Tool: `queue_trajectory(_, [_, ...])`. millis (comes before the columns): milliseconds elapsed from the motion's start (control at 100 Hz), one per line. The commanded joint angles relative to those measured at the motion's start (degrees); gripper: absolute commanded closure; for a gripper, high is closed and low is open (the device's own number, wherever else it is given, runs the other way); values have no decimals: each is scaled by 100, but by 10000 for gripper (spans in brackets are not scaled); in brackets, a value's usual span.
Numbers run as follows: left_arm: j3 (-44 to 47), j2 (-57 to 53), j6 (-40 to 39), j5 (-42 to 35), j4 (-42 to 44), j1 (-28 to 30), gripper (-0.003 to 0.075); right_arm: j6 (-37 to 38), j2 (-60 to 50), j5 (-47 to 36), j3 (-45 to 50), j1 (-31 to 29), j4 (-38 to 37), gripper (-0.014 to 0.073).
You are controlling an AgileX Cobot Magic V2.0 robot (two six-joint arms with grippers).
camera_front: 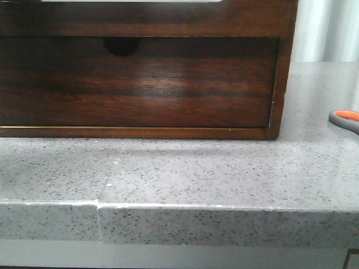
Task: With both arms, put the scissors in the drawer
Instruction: 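Grasp the white drawer handle with the left gripper, then pull the drawer open toward the robot with the left gripper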
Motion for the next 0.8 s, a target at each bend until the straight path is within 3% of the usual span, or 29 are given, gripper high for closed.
queue_trajectory(0, [51,-360,187,495,133,-77,740,0,104,-322,-196,-44,21,157])
queue_trajectory(560, [181,-1157,-200,458,289,-77,734,0,104,-322,-196,-44,11,157])
queue_trajectory(630, [181,-1157,-200,483,289,-77,669,0,104,-322,-196,-44,11,157])
queue_trajectory(790, [181,-1168,-200,483,289,-77,412,0,104,-322,-196,-44,11,157])
